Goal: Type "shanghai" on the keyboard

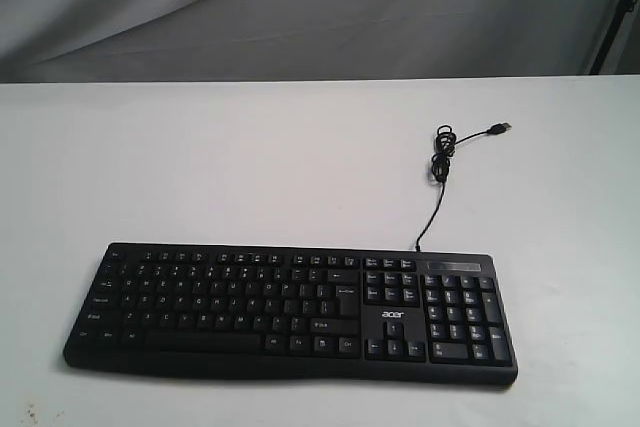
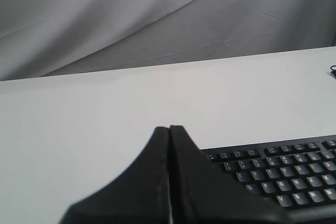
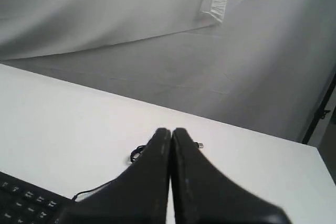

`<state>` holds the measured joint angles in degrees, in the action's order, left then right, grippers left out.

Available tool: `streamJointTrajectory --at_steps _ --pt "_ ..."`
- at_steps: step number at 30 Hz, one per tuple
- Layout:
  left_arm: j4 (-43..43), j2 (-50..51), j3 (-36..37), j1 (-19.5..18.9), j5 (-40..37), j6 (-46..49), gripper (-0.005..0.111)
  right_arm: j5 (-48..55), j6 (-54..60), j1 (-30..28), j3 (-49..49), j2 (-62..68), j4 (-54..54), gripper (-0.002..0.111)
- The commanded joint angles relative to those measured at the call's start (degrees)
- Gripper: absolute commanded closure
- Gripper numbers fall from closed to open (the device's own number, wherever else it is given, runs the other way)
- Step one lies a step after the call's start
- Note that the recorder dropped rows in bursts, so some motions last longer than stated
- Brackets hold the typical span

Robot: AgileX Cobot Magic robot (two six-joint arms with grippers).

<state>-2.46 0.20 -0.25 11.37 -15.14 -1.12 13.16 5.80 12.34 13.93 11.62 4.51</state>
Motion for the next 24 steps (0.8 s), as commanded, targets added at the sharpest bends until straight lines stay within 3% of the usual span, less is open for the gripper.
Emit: streamJointTrajectory --at_steps 1,5,9,14,24 --pt "0.0 -0.2 0.2 0.2 0.3 -0.2 0.107 -6.4 -0.4 -0.3 4.2 14.2 4.2 0.108" --pt "0.0 -0.2 0.2 0.2 0.3 -0.2 0.107 -14.0 -8.3 6.2 4.2 25.3 5.7 0.108" --pt "0.0 -0.2 0.2 0.2 0.3 -0.2 0.107 -23.4 -22.8 22.6 4.9 38.8 6.2 0.108" --pt "0.0 -0.2 0.2 0.2 0.3 -0.2 0.107 -17.4 -24.2 37.8 16.9 57.2 9.1 0.108" --pt "0.0 -0.2 0.2 0.2 0.3 -0.2 0.107 0.8 -23.9 47.1 40.9 78.5 7.3 0.108"
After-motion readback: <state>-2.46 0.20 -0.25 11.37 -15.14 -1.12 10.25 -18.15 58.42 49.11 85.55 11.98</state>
